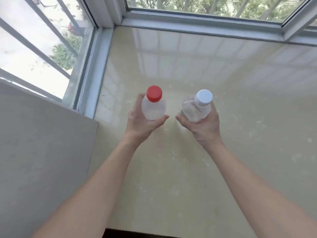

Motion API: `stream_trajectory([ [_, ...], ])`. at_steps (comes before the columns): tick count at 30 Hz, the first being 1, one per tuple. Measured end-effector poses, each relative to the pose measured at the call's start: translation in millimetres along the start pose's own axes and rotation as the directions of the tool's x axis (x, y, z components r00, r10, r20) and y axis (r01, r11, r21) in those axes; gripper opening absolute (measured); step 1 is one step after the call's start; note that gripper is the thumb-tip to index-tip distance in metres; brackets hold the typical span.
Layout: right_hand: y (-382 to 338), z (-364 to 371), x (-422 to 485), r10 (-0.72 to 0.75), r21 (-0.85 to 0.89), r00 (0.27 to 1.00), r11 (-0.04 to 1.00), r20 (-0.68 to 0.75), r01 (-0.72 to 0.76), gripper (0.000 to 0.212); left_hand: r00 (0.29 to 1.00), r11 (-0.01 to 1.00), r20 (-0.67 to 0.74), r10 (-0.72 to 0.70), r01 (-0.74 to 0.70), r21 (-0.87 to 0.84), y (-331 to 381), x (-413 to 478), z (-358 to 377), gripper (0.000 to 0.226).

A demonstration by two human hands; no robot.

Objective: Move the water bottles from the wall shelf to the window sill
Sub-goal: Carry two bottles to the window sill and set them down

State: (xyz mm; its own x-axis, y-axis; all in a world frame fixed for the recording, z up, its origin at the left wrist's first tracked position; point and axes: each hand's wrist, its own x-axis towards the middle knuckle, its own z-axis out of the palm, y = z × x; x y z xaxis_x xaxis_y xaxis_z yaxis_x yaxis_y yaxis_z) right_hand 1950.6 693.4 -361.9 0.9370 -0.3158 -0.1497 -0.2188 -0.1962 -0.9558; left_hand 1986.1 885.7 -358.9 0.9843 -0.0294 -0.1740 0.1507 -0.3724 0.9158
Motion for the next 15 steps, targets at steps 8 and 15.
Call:
stream_trajectory([
  [8, 5.1, -0.8, 1.9, 0.010, -0.026, 1.000, 1.000, 0.025, -0.010, 0.065, 1.000, 1.000, 0.019, 0.008, -0.008, 0.018, -12.0, -1.7, -1.7, 0.069],
  [15, 6.4, -1.0, 0.5, 0.001, -0.079, 1.000, 0.997, 0.029, 0.002, 0.062, 1.000, 0.999, 0.012, 0.014, -0.015, 0.040, -14.2, -3.3, -6.3, 0.068],
])
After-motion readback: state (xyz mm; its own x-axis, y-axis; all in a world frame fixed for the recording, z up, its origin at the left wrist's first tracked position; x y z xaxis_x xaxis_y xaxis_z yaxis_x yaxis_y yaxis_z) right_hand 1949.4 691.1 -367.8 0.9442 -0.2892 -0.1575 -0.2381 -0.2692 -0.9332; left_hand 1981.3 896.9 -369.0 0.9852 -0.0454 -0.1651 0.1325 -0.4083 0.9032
